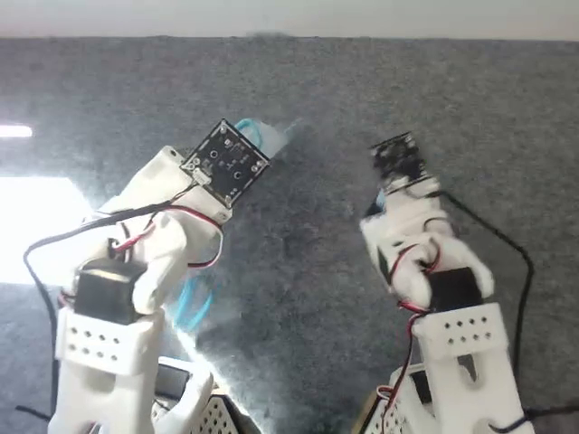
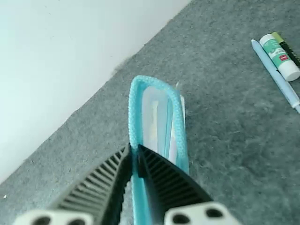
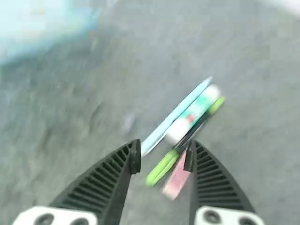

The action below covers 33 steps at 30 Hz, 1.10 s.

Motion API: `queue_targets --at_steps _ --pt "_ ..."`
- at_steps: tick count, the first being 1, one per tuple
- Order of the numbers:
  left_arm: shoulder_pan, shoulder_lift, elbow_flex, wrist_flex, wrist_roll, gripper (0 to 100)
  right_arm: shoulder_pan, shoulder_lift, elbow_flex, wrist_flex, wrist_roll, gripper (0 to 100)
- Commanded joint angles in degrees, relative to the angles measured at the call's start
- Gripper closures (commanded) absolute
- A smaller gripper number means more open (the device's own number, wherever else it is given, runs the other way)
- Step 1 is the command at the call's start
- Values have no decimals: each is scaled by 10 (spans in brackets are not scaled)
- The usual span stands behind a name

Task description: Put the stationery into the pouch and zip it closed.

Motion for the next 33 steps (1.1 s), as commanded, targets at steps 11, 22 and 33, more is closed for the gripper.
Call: queue_targets --at_steps 11,22,33 --pt "32 65 -149 79 73 987 -156 201 -392 133 -57 822" --pt "31 91 -210 92 165 987 -202 213 -414 78 -410 822" --pt "-1 91 -208 94 225 987 -184 212 -416 51 -520 822"
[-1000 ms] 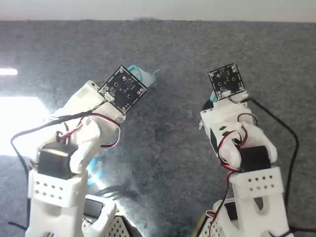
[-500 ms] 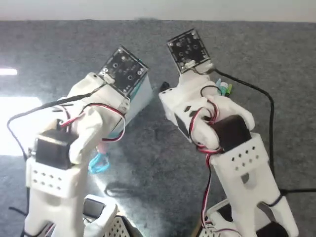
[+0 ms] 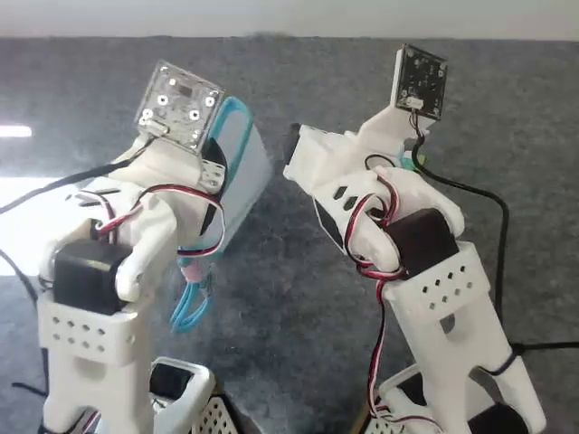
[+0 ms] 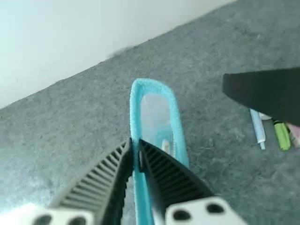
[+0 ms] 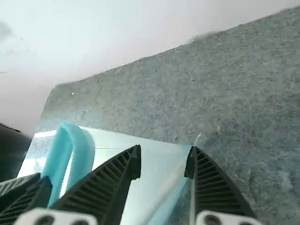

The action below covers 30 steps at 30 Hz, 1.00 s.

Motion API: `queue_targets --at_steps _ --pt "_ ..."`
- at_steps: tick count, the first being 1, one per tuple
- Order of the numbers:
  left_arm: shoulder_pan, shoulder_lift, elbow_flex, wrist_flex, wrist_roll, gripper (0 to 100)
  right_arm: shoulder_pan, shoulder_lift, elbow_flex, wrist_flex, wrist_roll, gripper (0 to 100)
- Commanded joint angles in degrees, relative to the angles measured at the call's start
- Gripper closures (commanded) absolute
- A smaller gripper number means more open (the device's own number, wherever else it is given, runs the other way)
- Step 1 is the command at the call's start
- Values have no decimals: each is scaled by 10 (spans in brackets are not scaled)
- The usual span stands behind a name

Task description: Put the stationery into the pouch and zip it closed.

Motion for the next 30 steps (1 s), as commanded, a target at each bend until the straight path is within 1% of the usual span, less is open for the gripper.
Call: queue_targets --at_steps 1,5,9,12,13,14,16,18,19,22,24,26,28,30 --pt "-4 1 -27 2 11 987 8 -10 -40 -9 -6 822" --pt "0 -1 -24 1 11 987 -10 -16 -55 0 27 822" --pt "-6 -1 -22 24 9 987 -24 -14 -55 0 25 822" --pt "-55 0 -22 20 7 985 -16 -19 -29 22 38 822" --pt "-75 2 -19 17 4 985 7 -26 -19 51 68 822" --pt "-97 4 -7 16 -7 985 44 -37 -18 83 120 822" --pt "-124 18 36 19 -33 984 124 -65 -17 118 259 822" --pt "-111 38 99 14 -59 984 200 -91 -16 153 371 822" --pt "-94 47 127 9 -80 984 226 -97 -17 175 400 822" --pt "-68 69 199 -28 -151 984 267 -100 3 245 491 822" --pt "-71 79 227 -67 -142 984 291 -86 49 275 553 822" --pt "-86 90 244 -88 -126 981 328 -69 115 269 607 822" --pt "-100 109 247 -89 -107 939 362 -48 175 249 688 822" --pt "-116 138 243 -89 -85 859 387 -29 212 250 763 822"
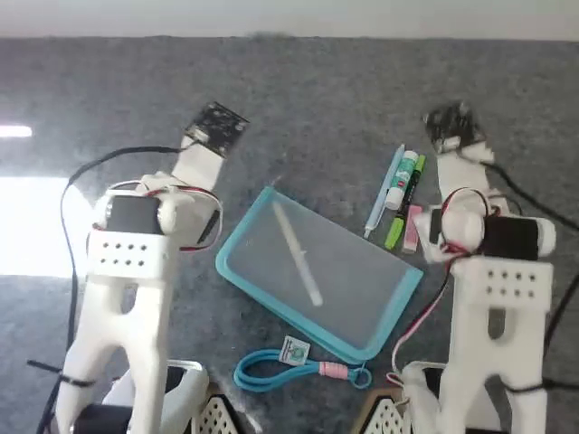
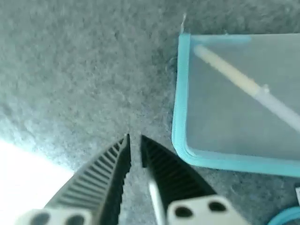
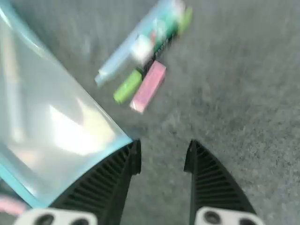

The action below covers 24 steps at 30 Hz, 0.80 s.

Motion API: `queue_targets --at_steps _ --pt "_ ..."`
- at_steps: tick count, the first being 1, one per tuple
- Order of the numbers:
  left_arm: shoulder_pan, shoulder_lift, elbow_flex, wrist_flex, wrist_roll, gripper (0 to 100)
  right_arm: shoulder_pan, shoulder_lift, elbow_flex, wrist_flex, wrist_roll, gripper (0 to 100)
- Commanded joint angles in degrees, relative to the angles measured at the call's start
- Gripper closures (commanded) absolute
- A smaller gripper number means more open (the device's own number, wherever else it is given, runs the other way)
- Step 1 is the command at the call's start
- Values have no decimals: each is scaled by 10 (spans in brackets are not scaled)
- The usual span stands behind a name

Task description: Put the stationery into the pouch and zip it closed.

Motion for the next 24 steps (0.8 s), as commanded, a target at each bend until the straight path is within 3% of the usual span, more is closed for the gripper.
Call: queue_targets --at_steps 1,4,10,18,24 --pt "-25 41 -9 -16 41 821 44 25 51 -4 127 822" --pt "-29 102 -23 -15 76 758 58 34 83 -7 164 822" --pt "-13 237 -94 15 142 755 30 34 161 -44 178 822" --pt "10 341 -136 33 108 757 -28 33 269 -160 127 822" --pt "1 362 -138 33 91 758 -98 33 280 -158 94 822"
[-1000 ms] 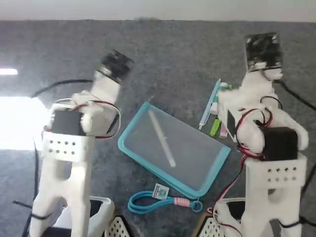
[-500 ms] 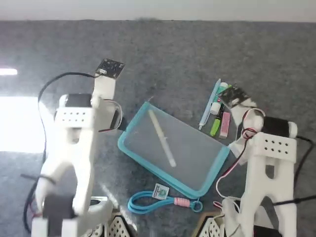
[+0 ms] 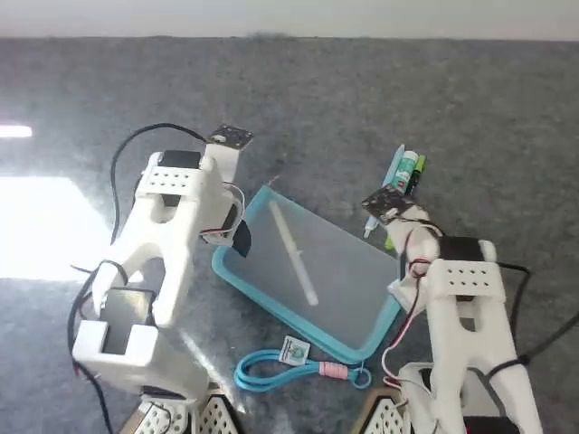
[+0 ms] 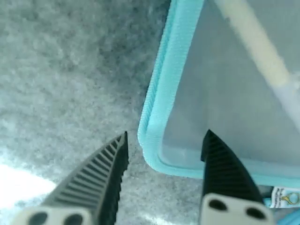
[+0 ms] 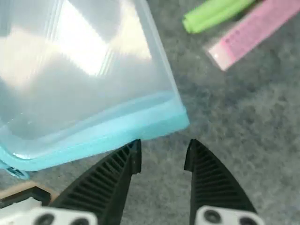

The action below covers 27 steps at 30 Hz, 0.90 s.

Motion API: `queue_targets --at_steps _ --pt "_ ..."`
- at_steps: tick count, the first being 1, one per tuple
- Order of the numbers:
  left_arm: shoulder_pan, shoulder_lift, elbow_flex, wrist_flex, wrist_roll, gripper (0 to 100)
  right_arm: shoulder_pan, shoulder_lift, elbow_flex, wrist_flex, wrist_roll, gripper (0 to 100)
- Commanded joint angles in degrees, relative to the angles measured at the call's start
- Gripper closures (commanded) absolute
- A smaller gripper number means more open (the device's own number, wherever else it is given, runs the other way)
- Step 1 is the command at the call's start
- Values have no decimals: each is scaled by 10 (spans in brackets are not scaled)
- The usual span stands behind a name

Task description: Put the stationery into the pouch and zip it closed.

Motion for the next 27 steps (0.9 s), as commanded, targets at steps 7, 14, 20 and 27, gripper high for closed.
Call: queue_targets --at_steps 7,14,20,27 --pt "-26 3 -14 4 -66 758 -139 -1 -4 -2 -89 822" --pt "-60 3 4 1 -105 758 -233 -1 -4 -3 -134 822" --pt "-95 -2 -1 -44 -103 758 -286 0 -15 -7 -136 822" --pt "-161 -44 -118 35 -106 804 -277 0 -43 -3 -197 824"
